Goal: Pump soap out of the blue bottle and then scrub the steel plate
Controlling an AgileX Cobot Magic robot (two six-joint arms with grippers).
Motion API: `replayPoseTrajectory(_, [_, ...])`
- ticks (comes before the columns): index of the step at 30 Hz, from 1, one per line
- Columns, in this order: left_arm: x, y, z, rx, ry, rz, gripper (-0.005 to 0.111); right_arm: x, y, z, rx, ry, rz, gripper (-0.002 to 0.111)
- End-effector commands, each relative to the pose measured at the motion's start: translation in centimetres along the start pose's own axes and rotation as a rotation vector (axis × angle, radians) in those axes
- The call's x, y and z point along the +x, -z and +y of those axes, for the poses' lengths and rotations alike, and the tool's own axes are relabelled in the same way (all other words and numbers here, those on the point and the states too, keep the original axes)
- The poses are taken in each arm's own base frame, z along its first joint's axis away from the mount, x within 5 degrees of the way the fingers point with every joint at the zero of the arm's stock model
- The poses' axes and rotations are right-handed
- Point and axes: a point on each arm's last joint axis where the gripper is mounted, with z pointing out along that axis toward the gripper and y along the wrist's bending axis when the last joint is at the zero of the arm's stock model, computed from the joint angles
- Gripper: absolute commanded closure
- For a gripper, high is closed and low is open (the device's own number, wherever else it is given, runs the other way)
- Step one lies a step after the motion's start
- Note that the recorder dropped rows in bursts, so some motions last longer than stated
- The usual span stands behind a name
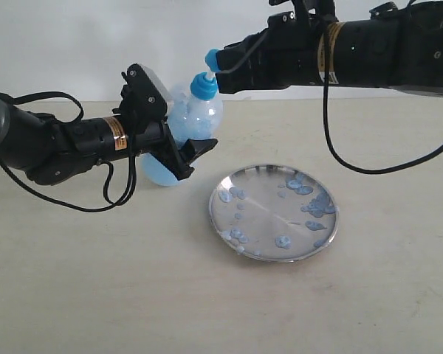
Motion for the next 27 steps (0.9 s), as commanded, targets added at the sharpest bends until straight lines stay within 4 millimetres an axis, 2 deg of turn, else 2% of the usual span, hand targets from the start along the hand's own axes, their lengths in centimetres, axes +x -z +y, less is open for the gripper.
replayPoseTrajectory(1, [0.2,-0.2,-1.3,0.061,0.008,-0.005,0.102,1.6,-0.5,0.1,0.019,0.135,0.078,0.109])
replayPoseTrajectory(7, [-0.3,-0.2,-0.9,0.023,0.199,-0.058,0.102,-2.0,1.7,0.0,0.122,0.198,-0.086,0.109])
replayPoseTrajectory(11, [-1.1,-0.1,0.0,-0.049,0.368,-0.166,0.102,-4.6,3.9,-0.1,0.193,0.166,-0.208,0.109])
replayPoseTrajectory(14, [-1.0,-0.1,0.4,-0.094,0.421,-0.163,0.102,-5.9,6.0,-0.2,0.214,0.122,-0.3,0.109])
replayPoseTrajectory(18, [-0.7,0.0,0.3,-0.091,0.42,-0.145,0.102,-5.1,9.4,-0.3,0.244,0.081,-0.367,0.109])
replayPoseTrajectory(20, [-0.7,0.0,0.2,-0.089,0.421,-0.153,0.102,-4.0,12.0,-0.1,0.282,0.089,-0.384,0.109])
replayPoseTrajectory(21, [-0.7,0.0,0.2,-0.089,0.421,-0.153,0.102,-3.6,13.5,0.3,0.297,0.1,-0.41,0.109])
replayPoseTrajectory(24, [-0.7,0.0,0.2,-0.088,0.421,-0.155,0.102,-0.9,18.1,2.2,0.36,0.147,-0.491,0.109])
replayPoseTrajectory(25, [-0.8,0.1,0.2,-0.088,0.423,-0.16,0.102,-0.1,19.9,3.3,0.371,0.173,-0.542,0.109])
replayPoseTrajectory(27, [-0.8,0.1,0.2,-0.086,0.433,-0.17,0.102,2.1,21.5,4.8,0.374,0.16,-0.544,0.109])
